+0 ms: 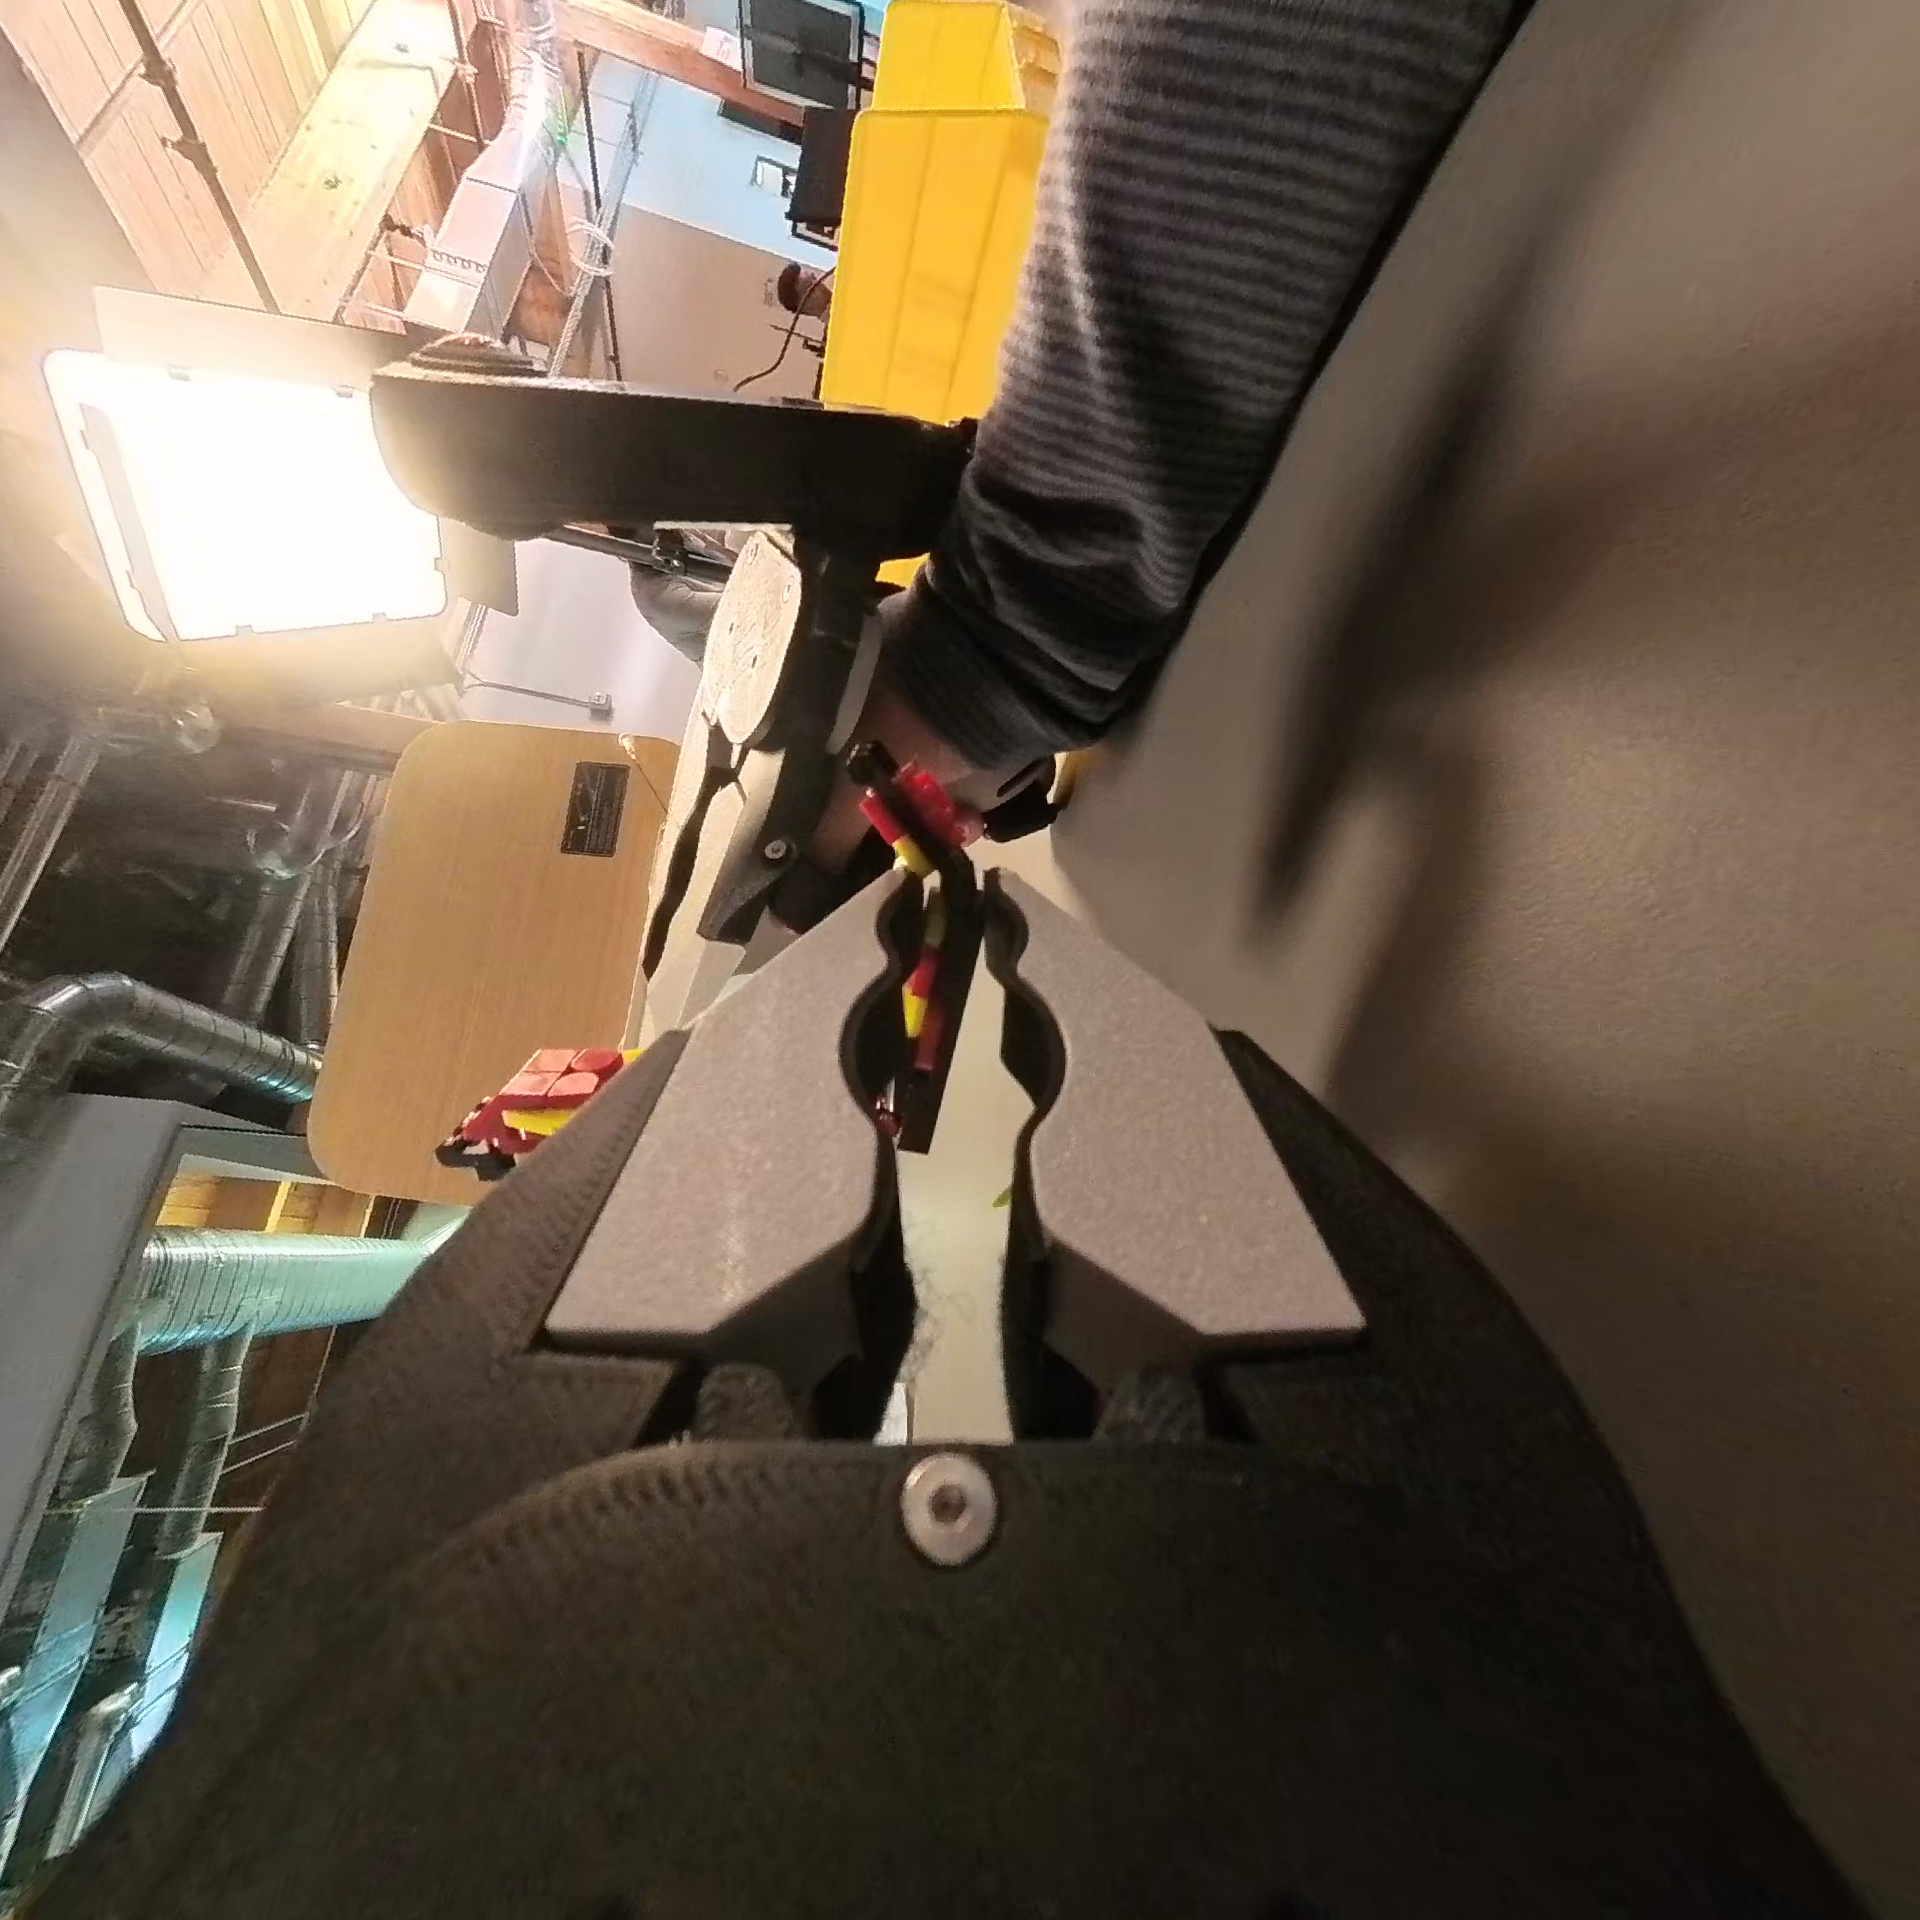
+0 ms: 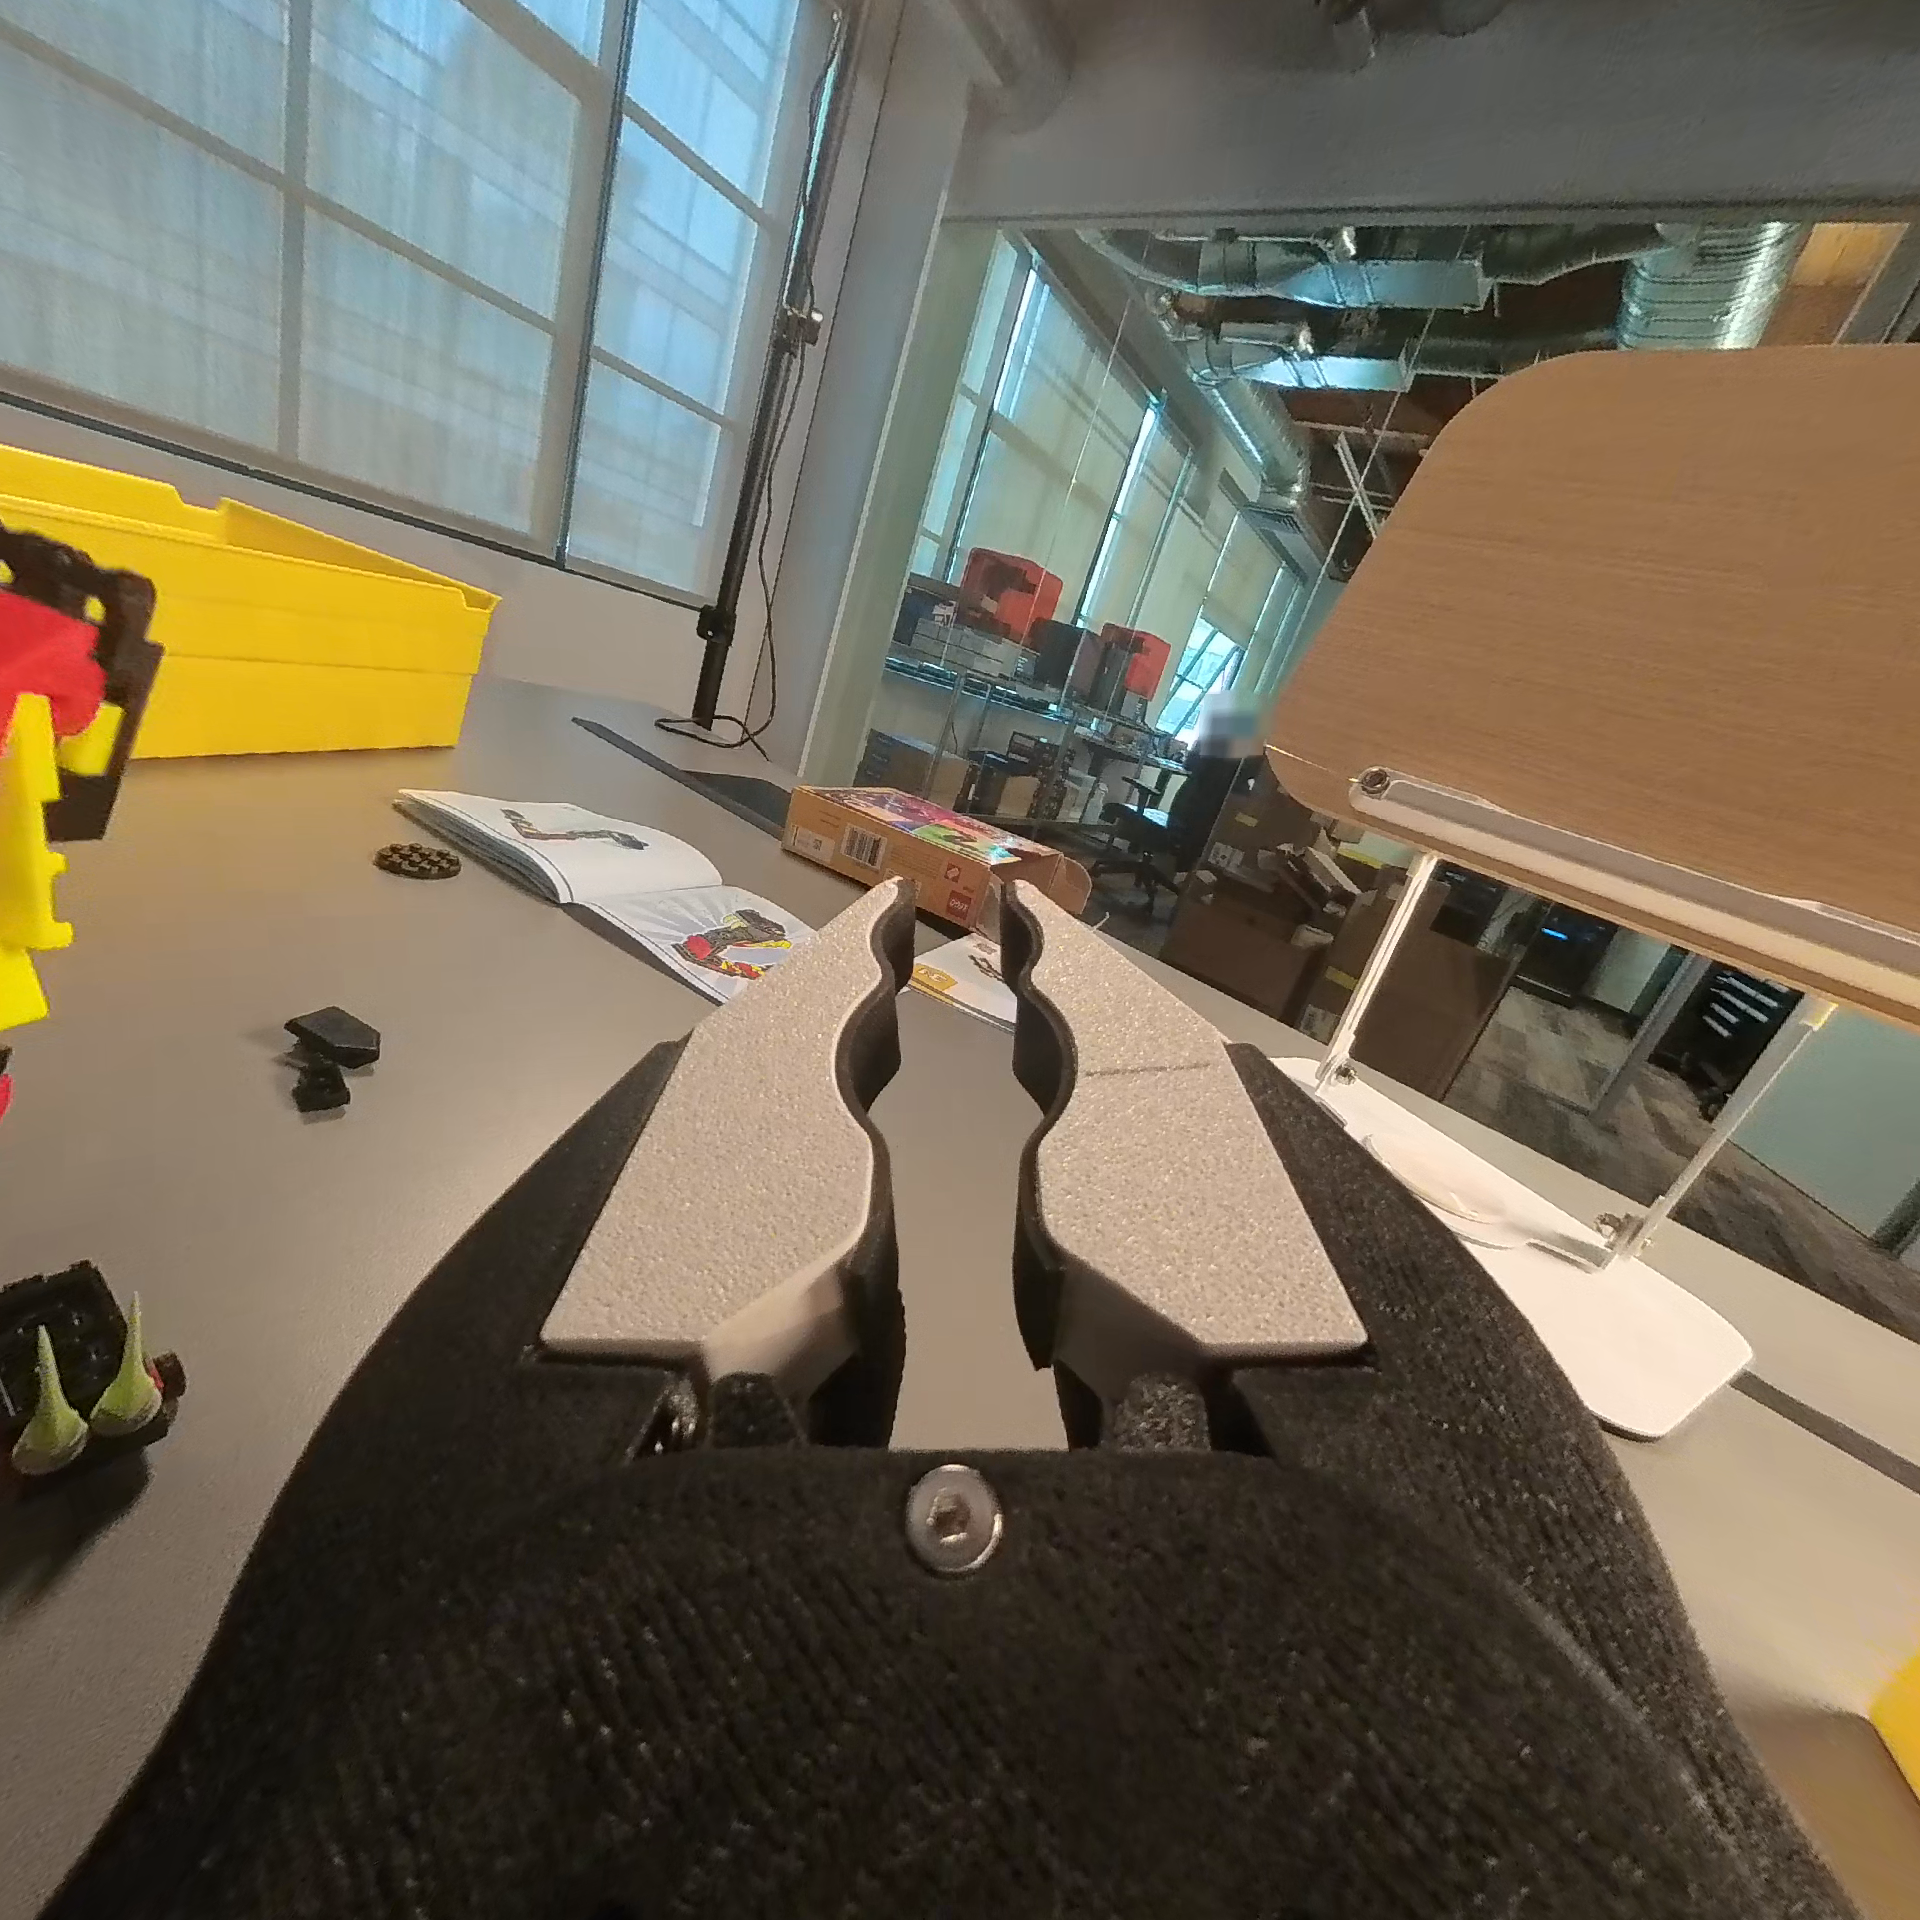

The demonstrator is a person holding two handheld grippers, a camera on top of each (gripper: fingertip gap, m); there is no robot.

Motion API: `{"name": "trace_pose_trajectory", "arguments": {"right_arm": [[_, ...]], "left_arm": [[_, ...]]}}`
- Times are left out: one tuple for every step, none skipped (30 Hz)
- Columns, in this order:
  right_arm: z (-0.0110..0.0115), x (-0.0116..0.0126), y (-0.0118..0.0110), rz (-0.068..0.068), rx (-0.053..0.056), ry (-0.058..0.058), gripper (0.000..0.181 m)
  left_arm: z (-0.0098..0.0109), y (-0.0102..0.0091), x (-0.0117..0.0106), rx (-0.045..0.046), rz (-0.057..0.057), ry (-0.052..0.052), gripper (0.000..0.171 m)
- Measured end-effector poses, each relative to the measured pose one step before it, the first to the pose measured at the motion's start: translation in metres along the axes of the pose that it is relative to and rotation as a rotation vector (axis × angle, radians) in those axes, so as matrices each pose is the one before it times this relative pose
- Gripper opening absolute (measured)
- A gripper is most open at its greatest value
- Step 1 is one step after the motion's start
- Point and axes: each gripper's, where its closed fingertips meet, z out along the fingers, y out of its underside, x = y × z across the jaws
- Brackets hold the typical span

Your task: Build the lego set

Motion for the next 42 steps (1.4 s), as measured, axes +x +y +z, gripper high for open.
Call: {"name": "trace_pose_trajectory", "arguments": {"right_arm": [[0.00001, -0.00012, -0.00002, -0.0003, -0.0001, -0.0003, 0.014], [0.00000, -0.00001, 0.00000, -0.0004, 0.0000, -0.0003, 0.014], [0.00000, -0.00002, 0.00000, -0.0001, 0.0000, -0.0002, 0.014], [0.00000, -0.00002, 0.00000, 0.0002, 0.0000, 0.0000, 0.014], [0.00001, 0.00000, -0.00001, 0.0002, 0.0001, 0.0001, 0.014], [-0.00002, -0.00005, 0.00008, 0.0000, 0.0001, -0.0001, 0.014], [-0.00001, -0.00002, 0.00001, -0.0002, -0.0001, -0.0002, 0.014], [-0.00001, 0.00000, 0.00001, -0.0003, -0.0001, -0.0002, 0.014], [0.00001, -0.00010, -0.00002, -0.0003, 0.0000, -0.0002, 0.014], [0.00009, 0.00000, 0.00004, -0.0003, -0.0001, -0.0002, 0.014], [-0.00001, -0.00013, 0.00008, -0.0003, -0.0001, -0.0002, 0.014], [-0.00001, -0.00001, 0.00001, -0.0003, -0.0001, -0.0002, 0.014], [0.00000, -0.00003, -0.00001, -0.0001, 0.0000, -0.0002, 0.014], [0.00010, -0.00002, 0.00002, 0.0002, 0.0001, -0.0001, 0.014], [0.00000, -0.00001, 0.00001, 0.0002, 0.0000, 0.0000, 0.014], [0.00000, 0.00002, 0.00000, 0.0001, 0.0000, 0.0002, 0.014], [0.00010, 0.00000, 0.00003, 0.0000, 0.0000, 0.0000, 0.014], [-0.00002, 0.00005, 0.00004, 0.0000, -0.0001, -0.0003, 0.014], [0.00011, -0.00013, 0.00001, -0.0002, -0.0001, -0.0004, 0.014], [0.00000, -0.00003, 0.00001, -0.0004, -0.0001, -0.0004, 0.014], [0.00010, -0.00010, 0.00002, -0.0005, -0.0002, -0.0003, 0.014], [-0.00001, 0.00000, 0.00002, -0.0004, -0.0001, -0.0002, 0.014], [-0.00002, -0.00006, 0.00008, 0.0000, 0.0001, -0.0002, 0.014], [0.00012, -0.00001, -0.00006, 0.0002, 0.0000, -0.0002, 0.014], [0.00007, 0.00007, 0.00007, 0.0001, -0.0001, -0.0001, 0.014], [0.00000, -0.00003, -0.00001, -0.0002, 0.0000, -0.0003, 0.014], [-0.00002, -0.00008, 0.00009, -0.0002, 0.0000, -0.0004, 0.014], [0.00009, -0.00001, 0.00003, -0.0001, 0.0000, -0.0002, 0.014], [0.00000, -0.00001, -0.00001, -0.0001, 0.0001, -0.0002, 0.014], [0.00011, -0.00013, 0.00000, -0.0002, 0.0000, -0.0004, 0.014], [0.00000, -0.00002, 0.00000, -0.0002, 0.0000, -0.0002, 0.014], [0.00009, 0.00008, 0.00004, 0.0000, 0.0001, -0.0002, 0.014], [0.00000, -0.00004, 0.00000, 0.0001, 0.0000, -0.0002, 0.014], [0.00011, 0.00000, -0.00005, 0.0001, -0.0001, -0.0002, 0.014], [0.00000, -0.00004, -0.00001, -0.0001, 0.0000, -0.0003, 0.014], [0.00000, -0.00010, 0.00000, -0.0002, 0.0000, -0.0008, 0.014], [0.00009, -0.00010, 0.00005, -0.0001, 0.0001, -0.0015, 0.014], [0.00001, -0.00030, -0.00002, 0.0001, 0.0002, -0.0021, 0.014], [0.00000, -0.00020, -0.00005, 0.0004, 0.0001, -0.0028, 0.014], [0.00007, -0.00028, 0.00003, 0.0005, -0.0003, -0.0034, 0.014], [0.00006, -0.00022, 0.00025, 0.0002, -0.0015, -0.0039, 0.014], [0.00003, -0.00008, 0.00048, -0.0013, -0.0038, -0.0032, 0.015]], "left_arm": [[0.00009, 0.00006, 0.00021, -0.00033, -0.0001, 0.0008, 0.010], [0.00003, -0.00001, 0.00006, 0.00021, 0.0005, 0.0000, 0.010], [0.00002, -0.00014, -0.00005, 0.00029, 0.0005, -0.0003, 0.010], [-0.00007, -0.00011, 0.00004, 0.00031, 0.0006, -0.0003, 0.010], [0.00000, 0.00000, -0.00013, -0.00001, 0.0004, -0.0007, 0.010], [-0.00003, 0.00002, -0.00013, -0.00028, -0.0004, -0.0004, 0.010], [0.00005, 0.00019, 0.00005, -0.00073, -0.0007, 0.0003, 0.010], [0.00008, 0.00013, 0.00006, -0.00028, -0.0003, 0.0005, 0.010], [0.00001, 0.00002, 0.00017, 0.00000, 0.0000, 0.0005, 0.010], [0.00000, -0.00010, 0.00015, 0.00002, 0.0002, 0.0010, 0.010], [0.00004, -0.00002, 0.00019, 0.00034, 0.0000, 0.0007, 0.010], [0.00003, -0.00006, 0.00003, 0.00043, 0.0000, 0.0002, 0.010], [-0.00009, -0.00002, -0.00003, 0.00020, 0.0000, -0.0003, 0.010], [0.00000, 0.00011, -0.00004, -0.00012, 0.0000, -0.0001, 0.010], [-0.00001, 0.00002, 0.00004, -0.00014, 0.0000, 0.0003, 0.010], [-0.00007, -0.00005, -0.00002, 0.00043, -0.0001, -0.0002, 0.010], [0.00003, -0.00016, 0.00008, 0.00043, 0.0004, 0.0006, 0.010], [0.00004, 0.00001, 0.00045, 0.00031, 0.0003, 0.0020, 0.010], [0.00003, -0.00001, 0.00011, 0.00023, 0.0004, 0.0004, 0.010], [-0.00010, -0.00011, -0.00027, 0.00012, 0.0006, -0.0018, 0.010], [-0.00010, -0.00004, -0.00031, 0.00013, 0.0003, -0.0014, 0.010], [0.00000, -0.00006, 0.00013, -0.00007, 0.0002, 0.0002, 0.010], [-0.00002, 0.00003, 0.00007, -0.00025, 0.0000, 0.0005, 0.010], [0.00008, 0.00007, 0.00010, -0.00039, 0.0004, 0.0003, 0.010], [-0.00001, 0.00007, -0.00002, -0.00033, 0.0007, -0.0005, 0.010], [-0.00008, -0.00013, 0.00000, 0.00029, 0.0003, -0.0001, 0.010], [0.00002, 0.00001, 0.00010, 0.00009, 0.0003, 0.0002, 0.010], [0.00004, 0.00011, -0.00006, -0.00083, 0.0004, -0.0001, 0.010], [-0.00003, 0.00010, 0.00009, -0.00057, 0.0001, 0.0000, 0.010], [0.00009, 0.00002, 0.00011, -0.00016, -0.0001, 0.0008, 0.010], [0.00009, 0.00006, 0.00035, -0.00028, -0.0001, 0.0019, 0.010], [0.00006, 0.00022, 0.00035, -0.00074, 0.0000, 0.0021, 0.010], [0.00015, 0.00019, 0.00027, -0.00078, -0.0011, 0.0017, 0.010], [0.00016, 0.00023, 0.00029, -0.00055, -0.0023, 0.0021, 0.010], [0.00001, 0.00029, 0.00002, -0.00107, -0.0021, 0.0009, 0.010], [0.00017, 0.00067, -0.00061, -0.00154, -0.0024, -0.0015, 0.010], [-0.00003, 0.00086, -0.00114, -0.00198, -0.0071, -0.0023, 0.010], [0.00004, 0.00120, -0.00140, -0.00171, -0.0116, -0.0004, 0.010], [-0.00001, 0.00223, -0.00238, -0.00360, -0.0151, -0.0030, 0.010], [-0.00014, 0.00342, -0.00368, -0.00660, -0.0198, -0.0068, 0.010], [-0.00021, 0.00481, -0.00422, -0.01213, -0.0228, -0.0047, 0.010], [-0.00024, 0.00662, -0.00365, -0.02272, -0.0262, 0.0043, 0.010]]}}
